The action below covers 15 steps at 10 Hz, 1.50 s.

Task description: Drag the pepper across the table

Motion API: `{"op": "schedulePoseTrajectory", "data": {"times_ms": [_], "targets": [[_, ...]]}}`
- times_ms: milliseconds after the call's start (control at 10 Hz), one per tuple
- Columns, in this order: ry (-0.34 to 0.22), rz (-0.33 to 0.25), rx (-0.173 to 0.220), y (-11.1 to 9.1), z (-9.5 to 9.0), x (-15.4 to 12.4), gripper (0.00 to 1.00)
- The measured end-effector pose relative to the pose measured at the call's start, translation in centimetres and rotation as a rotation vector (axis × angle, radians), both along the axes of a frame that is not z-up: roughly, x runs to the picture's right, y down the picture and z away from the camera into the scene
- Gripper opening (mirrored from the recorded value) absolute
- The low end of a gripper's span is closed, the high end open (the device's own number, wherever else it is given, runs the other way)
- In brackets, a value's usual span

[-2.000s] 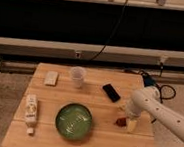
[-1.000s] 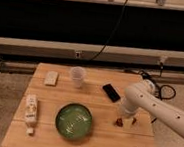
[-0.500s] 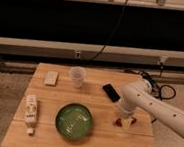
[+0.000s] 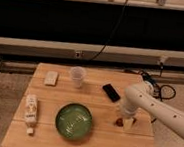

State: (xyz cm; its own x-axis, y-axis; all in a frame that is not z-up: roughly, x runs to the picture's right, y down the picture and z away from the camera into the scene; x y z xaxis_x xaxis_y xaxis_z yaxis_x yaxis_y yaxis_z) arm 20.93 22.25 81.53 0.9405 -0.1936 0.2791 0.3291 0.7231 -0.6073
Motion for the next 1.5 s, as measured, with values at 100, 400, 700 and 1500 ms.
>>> {"op": "schedulePoseTrajectory", "data": {"times_ms": [100, 400, 700, 1500], "targets": [[0.001, 0.003, 0.003, 0.1, 0.2, 0.2, 0.69], [0.000, 0.006, 0.009, 0.3, 0.4, 0.6, 0.38], [-0.011, -0.002, 0.016, 0.2, 0.1, 0.5, 0.10], [-0.098, -0.061, -0.009, 1.3, -1.0, -3.3, 0.00]]}}
